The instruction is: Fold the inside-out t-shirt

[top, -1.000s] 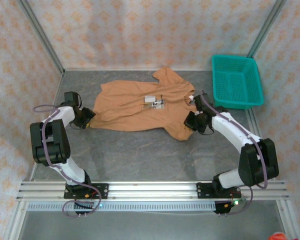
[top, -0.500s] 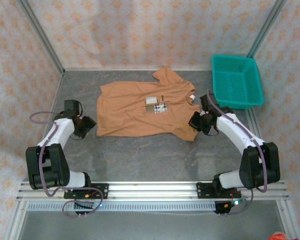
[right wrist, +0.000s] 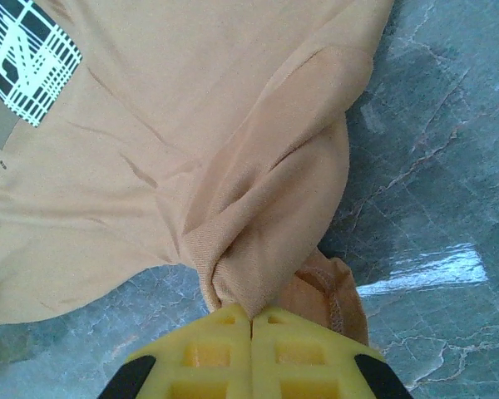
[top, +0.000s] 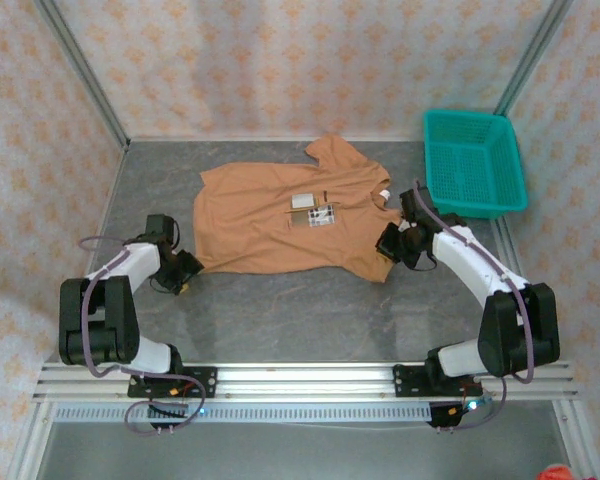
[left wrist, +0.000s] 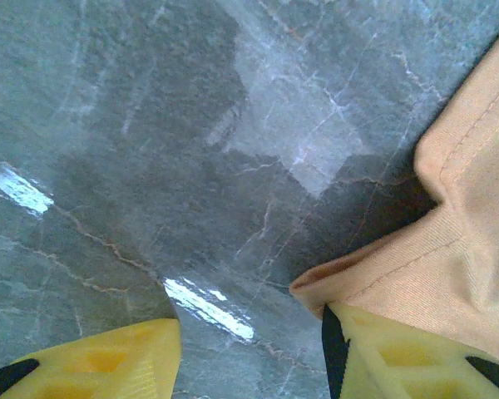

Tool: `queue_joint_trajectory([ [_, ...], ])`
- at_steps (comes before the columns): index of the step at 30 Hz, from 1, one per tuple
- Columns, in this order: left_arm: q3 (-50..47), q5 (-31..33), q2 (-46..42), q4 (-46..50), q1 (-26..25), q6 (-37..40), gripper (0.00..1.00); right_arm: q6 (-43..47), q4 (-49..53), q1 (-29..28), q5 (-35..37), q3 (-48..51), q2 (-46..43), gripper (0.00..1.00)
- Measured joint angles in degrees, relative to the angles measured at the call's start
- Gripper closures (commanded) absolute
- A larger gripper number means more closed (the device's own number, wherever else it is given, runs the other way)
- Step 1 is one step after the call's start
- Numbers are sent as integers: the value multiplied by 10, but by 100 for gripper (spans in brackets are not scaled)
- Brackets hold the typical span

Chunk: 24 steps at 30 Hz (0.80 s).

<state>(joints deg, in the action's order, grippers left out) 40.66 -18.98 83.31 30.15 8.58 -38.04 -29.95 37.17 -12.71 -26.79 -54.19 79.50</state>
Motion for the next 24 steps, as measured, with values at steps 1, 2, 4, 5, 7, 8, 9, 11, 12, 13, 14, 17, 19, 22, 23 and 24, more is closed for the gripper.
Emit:
queue_joint_trajectory([
  [1, 3, 1, 4, 2, 0, -3, 50, 0, -1, 0, -3, 2, 0, 100],
  [2, 7, 2, 7, 5, -2, -6, 51, 0, -2, 0, -4, 4, 0, 100],
  [4, 10, 8, 9, 9, -7, -12, 53, 0, -3, 0, -7, 7, 0, 100],
  [5, 10, 11, 8, 10, -9, -13, 54, 0, -3, 0, -9, 8, 0, 100],
  [7, 10, 16, 7, 11, -11, -16, 54, 0, -4, 0, -14, 9, 0, 100],
  [8, 10, 16, 5, 11, -11, -17, 54, 0, -4, 0, -15, 9, 0, 100],
  [9, 10, 16, 4, 11, -11, -17, 54, 0, -4, 0, -16, 9, 0, 100],
  [11, 10, 16, 2, 11, -14, -19, 54, 0, -4, 0, -18, 9, 0, 100],
  [12, 9, 10, 0, 4, -14, -21, 54, 0, -5, 0, -18, 9, 0, 100],
  [13, 9, 3, 0, -8, -17, -21, 54, 0, -6, 0, -19, 9, 1, 100],
  [14, 9, -3, 0, -19, -20, -21, 53, 0, -7, 0, -20, 9, 2, 100],
  [17, 9, -16, -6, -39, -26, -24, 53, 0, -8, 0, -26, 9, 4, 100],
  [19, 9, -21, -10, -47, -26, -25, 53, 0, -11, 0, -29, 10, 7, 100],
  [22, 9, -20, -11, -52, -26, -25, 53, 0, -12, 0, -33, 11, 8, 100],
  [23, 10, -20, -10, -52, -26, -25, 53, 0, -12, 0, -33, 11, 8, 100],
  [24, 11, -19, -7, -52, -26, -25, 53, 0, -12, 0, -33, 11, 8, 100],
])
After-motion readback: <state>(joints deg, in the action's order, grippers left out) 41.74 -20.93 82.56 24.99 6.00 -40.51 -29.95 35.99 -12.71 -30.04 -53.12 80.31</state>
